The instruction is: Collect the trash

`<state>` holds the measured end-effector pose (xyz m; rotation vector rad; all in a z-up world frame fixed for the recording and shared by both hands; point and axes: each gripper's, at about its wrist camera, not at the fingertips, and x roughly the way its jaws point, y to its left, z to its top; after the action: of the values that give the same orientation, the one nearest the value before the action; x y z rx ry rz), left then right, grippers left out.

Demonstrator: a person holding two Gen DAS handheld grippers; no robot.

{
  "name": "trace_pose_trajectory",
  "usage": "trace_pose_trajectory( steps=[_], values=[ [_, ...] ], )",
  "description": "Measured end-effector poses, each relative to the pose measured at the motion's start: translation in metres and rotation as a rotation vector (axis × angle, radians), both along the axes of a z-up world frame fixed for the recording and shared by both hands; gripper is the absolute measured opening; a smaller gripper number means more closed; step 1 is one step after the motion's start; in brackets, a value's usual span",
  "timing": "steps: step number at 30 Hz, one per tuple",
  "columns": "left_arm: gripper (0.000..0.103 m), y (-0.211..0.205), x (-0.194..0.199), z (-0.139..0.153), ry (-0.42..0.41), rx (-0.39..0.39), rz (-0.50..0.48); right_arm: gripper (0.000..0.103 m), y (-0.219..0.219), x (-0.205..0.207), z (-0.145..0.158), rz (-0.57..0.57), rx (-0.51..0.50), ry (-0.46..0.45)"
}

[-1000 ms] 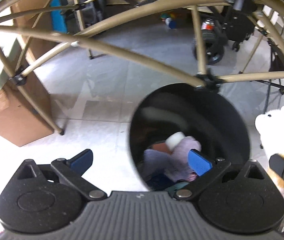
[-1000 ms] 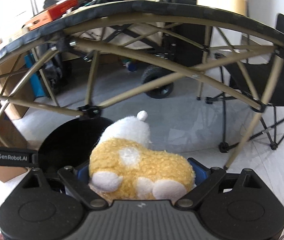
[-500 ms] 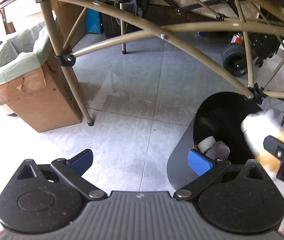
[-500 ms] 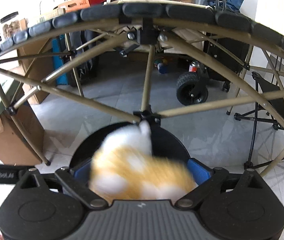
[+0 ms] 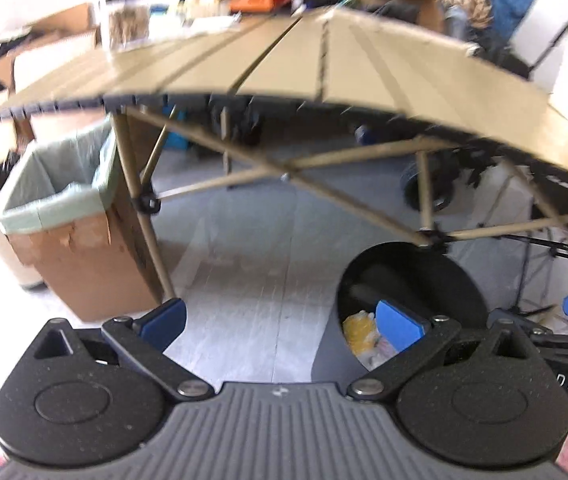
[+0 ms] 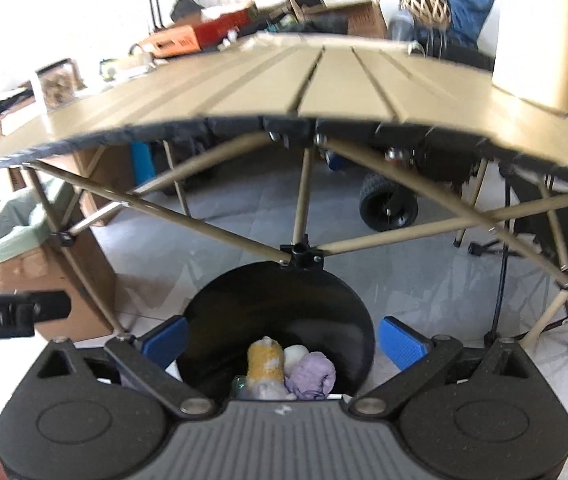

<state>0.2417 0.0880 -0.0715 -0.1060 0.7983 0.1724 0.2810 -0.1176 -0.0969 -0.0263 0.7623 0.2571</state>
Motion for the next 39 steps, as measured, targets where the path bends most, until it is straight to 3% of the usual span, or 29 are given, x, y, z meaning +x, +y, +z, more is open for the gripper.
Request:
trace_pose_trajectory(
  steps=[6, 19, 39],
  values=[
    [0.103, -0.014, -0.066, 0.025, -0.138, 0.019, -0.118, 0.102, -0.022, -0.067, 0.029, 0.042, 0.018, -0.056],
    [0.103, -0.045, -0.155, 0.037, -0.259, 0.001, -0.195, 0.102, -0.066, -0.176, 0.07, 0.05, 0.06, -0.166],
    [0.103, -0.058, -0.173, 0.04, -0.272, 0.025, -0.221, 0.102, -0.073, -0.193, 0.078, 0.047, 0.072, -0.197]
  ],
)
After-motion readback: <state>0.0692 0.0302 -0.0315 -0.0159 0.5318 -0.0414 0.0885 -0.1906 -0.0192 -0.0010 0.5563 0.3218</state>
